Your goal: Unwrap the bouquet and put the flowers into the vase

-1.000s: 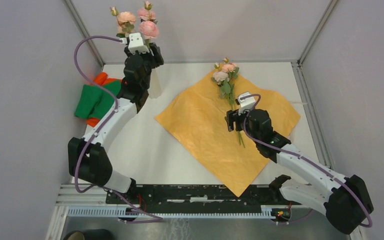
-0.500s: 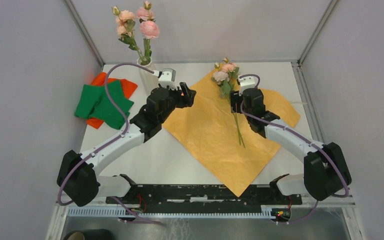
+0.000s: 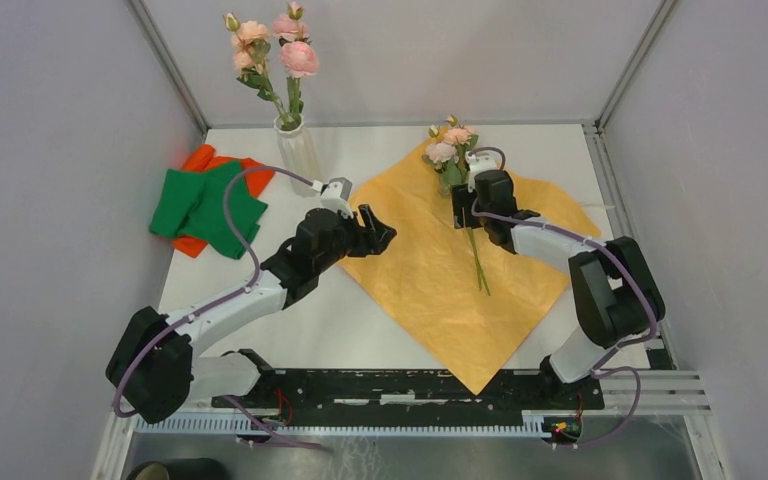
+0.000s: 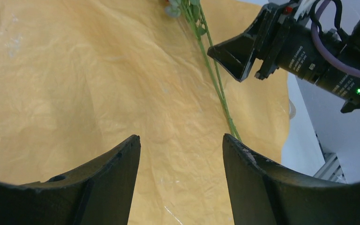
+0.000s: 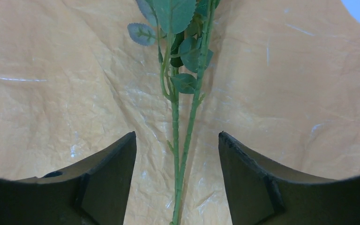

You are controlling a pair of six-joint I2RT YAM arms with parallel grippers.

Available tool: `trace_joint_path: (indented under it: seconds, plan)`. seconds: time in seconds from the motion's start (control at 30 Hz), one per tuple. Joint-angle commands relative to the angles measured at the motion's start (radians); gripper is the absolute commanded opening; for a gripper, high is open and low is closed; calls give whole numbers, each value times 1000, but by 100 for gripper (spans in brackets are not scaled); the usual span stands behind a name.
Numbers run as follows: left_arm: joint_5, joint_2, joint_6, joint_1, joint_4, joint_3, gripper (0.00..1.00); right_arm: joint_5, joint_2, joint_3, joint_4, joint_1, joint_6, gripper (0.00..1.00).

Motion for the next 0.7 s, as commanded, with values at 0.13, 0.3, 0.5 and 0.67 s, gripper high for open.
trace_joint_path:
  seconds: [0.13, 0.3, 0.5, 0.67]
  plan:
    - [69, -25, -64, -9, 78, -21, 69, -70, 64, 38, 74, -56, 65, 58]
    - [71, -30, -63, -12, 79, -23, 68, -103, 135, 60, 84, -74, 76, 53]
    - [66, -24, -54, -14, 75, -18, 68, -141, 198, 73, 94, -88, 88, 11]
    - [-13, 16, -20, -14, 124, -33, 68, -227, 157, 71, 92, -90, 115, 0]
